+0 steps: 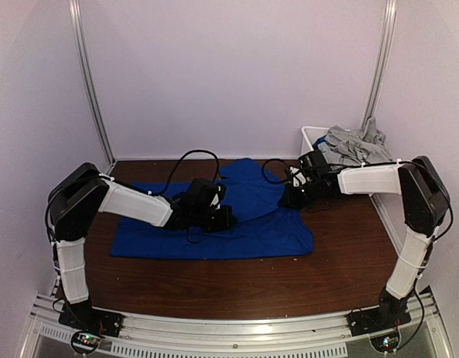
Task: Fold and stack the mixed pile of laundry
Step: Adjust the 1/3-folded T-shirt at the center of the board.
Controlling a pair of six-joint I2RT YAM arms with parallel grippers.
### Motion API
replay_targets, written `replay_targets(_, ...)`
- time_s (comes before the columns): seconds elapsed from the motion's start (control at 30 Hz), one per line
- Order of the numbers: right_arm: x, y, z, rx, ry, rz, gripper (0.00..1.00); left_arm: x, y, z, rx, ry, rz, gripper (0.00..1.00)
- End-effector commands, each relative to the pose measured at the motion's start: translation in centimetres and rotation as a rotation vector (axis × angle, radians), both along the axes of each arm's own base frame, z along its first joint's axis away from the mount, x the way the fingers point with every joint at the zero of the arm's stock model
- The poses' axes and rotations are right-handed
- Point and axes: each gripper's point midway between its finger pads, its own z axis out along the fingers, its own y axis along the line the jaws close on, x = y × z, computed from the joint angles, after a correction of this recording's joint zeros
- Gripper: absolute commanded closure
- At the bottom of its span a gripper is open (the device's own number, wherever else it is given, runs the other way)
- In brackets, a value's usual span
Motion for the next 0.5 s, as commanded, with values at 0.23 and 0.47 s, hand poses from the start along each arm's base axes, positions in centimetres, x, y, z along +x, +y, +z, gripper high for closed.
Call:
replay_targets(0.23,3.7,0.5,0.6,0.009,-0.061,-0.05,0.96,3.8,0.7,-1.2,0.015,-0.015,0.005,0.94)
replay_targets(0.47,3.5,1.1,4.5,0.052,-0.123,-0.005,0.62,6.3,5.2,-0.4,0.004,0.003,0.127,0.64)
